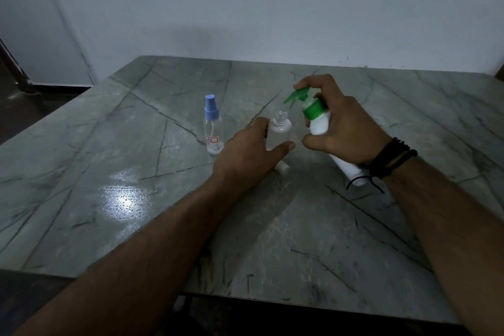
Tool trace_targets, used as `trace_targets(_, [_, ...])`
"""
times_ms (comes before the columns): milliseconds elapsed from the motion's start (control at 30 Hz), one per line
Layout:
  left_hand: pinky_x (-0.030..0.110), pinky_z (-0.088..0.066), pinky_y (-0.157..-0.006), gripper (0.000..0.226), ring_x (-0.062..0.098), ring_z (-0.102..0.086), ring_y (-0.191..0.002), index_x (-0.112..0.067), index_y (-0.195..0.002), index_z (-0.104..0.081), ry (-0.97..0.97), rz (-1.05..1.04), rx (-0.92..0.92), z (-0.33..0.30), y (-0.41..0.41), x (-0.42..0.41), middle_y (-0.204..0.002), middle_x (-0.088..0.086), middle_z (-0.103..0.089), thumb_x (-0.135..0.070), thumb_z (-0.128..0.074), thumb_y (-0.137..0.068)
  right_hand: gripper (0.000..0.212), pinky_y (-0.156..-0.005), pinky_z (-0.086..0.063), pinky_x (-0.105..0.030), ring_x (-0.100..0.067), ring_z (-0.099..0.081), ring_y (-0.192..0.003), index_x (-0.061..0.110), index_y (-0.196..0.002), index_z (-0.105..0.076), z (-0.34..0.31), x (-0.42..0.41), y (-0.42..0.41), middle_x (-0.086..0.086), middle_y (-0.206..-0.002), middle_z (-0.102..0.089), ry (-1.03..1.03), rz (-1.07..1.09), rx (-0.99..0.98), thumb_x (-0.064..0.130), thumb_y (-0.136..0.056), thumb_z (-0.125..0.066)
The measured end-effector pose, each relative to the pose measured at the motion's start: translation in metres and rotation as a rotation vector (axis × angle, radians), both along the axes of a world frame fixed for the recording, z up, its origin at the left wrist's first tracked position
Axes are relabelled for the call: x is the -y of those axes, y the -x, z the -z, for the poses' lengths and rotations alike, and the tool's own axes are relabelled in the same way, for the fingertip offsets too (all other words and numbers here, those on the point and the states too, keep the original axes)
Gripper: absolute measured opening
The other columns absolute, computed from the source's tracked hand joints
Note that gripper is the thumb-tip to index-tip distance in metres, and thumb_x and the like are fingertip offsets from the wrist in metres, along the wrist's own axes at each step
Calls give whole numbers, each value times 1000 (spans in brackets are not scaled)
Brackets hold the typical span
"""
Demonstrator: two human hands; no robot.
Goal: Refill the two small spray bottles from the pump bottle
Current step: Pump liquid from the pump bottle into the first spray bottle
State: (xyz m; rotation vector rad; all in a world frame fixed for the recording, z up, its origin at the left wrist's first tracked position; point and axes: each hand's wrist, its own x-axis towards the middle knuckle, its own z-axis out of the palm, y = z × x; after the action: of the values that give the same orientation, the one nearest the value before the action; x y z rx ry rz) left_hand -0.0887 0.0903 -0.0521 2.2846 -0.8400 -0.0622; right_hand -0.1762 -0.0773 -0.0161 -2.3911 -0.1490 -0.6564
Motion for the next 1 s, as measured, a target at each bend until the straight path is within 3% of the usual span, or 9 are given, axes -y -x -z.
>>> trace_targets(200, [28,-43,-87,62,17,-55,-118,-23,-136,-44,-7,-2,-11,-1,1,0,-138,-2,-55,-53,-65,-85,67,-66,-53,-43,-19,-64,-70,23,-124,-45,-1,0,-1,-4,-86,-65,2,10,-18,6,-68,-79])
trace_targets(733, [24,-41,-81,61,13,-56,-111,-24,-134,-46,3,-1,8,0,0,-1,-133,-3,-58,-55,-65,-85,74,-65,-52,-37,-17,-63,-69,25,-131,-44,0,0,0,1,-83,-63,15,-5,4,5,-68,-78])
trace_targets(1000, [24,-40,-84,61,16,-56,-117,-23,-135,-45,-3,-1,-2,-1,1,-1,-137,-2,-56,-52,-66,-85,68,-66,-52,-41,-17,-64,-69,23,-125,-45,0,0,-2,-6,-85,-65,6,-1,-22,6,-69,-79])
